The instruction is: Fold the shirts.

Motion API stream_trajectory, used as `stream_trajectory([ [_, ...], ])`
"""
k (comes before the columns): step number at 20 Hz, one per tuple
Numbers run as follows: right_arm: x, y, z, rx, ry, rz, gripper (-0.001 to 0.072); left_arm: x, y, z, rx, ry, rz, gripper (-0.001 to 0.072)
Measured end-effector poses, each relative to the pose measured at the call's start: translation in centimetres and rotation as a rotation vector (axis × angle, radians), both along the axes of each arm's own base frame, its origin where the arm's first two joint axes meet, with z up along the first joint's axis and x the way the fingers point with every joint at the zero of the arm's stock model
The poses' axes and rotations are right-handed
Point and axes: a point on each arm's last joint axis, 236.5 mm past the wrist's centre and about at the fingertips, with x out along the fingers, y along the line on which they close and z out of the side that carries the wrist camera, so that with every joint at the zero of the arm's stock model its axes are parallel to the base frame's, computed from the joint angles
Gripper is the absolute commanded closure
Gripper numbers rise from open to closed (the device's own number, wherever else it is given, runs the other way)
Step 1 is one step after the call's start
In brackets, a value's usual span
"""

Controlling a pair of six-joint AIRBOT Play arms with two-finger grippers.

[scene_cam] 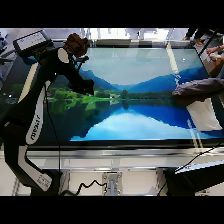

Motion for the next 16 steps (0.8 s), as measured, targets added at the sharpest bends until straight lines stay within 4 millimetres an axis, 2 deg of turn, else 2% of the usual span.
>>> stream_trajectory([
  [5, -4.3, -1.3, -6.6, 0.054, 0.174, -0.069, 0.0673, 0.0, 0.0, 0.0, 0.0, 0.0, 0.0, 0.0209],
  [8, -6.8, -1.8, -10.0, 0.077, 0.27, -0.108, 0.0673, 0.0, 0.0, 0.0, 0.0, 0.0, 0.0, 0.0209],
  [12, -8.7, -2.3, -11.9, 0.051, 0.345, -0.124, 0.0671, 0.0, 0.0, 0.0, 0.0, 0.0, 0.0, 0.0209],
  [13, -9.0, -2.4, -12.0, 0.042, 0.35, -0.122, 0.0645, 0.0, 0.0, 0.0, 0.0, 0.0, 0.0, 0.0209],
  [14, -9.1, -2.5, -12.0, 0.03, 0.351, -0.114, 0.0557, 0.0, 0.0, 0.0, 0.0, 0.0, 0.0, 0.0209],
  [15, -9.3, -2.5, -11.7, 0.008, 0.344, -0.091, 0.0422, 0.0, 0.0, 0.0, 0.0, 0.0, 0.0, 0.0209],
  [16, -9.6, -2.2, -11.4, -0.017, 0.337, -0.047, 0.0398, 0.0, 0.0, 0.0, 0.0, 0.0, 0.0, 0.0209],
])
